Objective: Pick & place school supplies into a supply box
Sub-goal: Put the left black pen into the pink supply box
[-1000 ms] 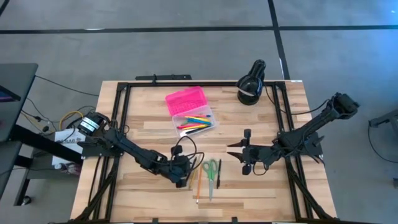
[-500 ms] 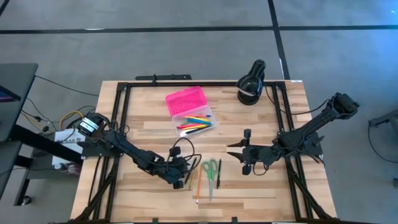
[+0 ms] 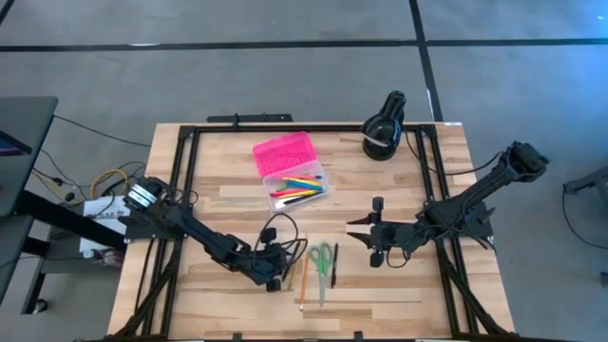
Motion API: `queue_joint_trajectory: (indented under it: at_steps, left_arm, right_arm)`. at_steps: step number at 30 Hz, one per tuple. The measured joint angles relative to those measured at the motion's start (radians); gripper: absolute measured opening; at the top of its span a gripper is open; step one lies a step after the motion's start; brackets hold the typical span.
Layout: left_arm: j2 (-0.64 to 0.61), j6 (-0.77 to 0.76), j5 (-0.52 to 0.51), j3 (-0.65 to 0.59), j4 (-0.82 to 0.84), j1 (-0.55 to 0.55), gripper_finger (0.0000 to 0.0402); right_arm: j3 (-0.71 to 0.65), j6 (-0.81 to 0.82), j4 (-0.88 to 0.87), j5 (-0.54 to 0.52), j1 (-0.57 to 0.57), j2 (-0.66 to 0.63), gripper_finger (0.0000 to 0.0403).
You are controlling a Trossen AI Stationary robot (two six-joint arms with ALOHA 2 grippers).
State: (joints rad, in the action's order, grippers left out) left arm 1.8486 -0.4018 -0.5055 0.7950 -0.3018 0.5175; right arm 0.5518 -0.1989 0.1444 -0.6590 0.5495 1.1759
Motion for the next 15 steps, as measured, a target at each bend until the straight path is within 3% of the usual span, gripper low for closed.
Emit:
queue_joint_trajectory:
  at_steps: [5,15]
  left_arm:
    - [0.057,0.016,-0.007,0.027,-0.029,0.000,0.0116]
    - [0.060,0.004,-0.050,0.027,-0.006,0.000,0.0116]
  right_arm:
    - [0.000,0.008,-0.002,0.001,0.000,0.000,0.0118]
    - [0.000,0.008,-0.002,0.001,0.000,0.000,0.0118]
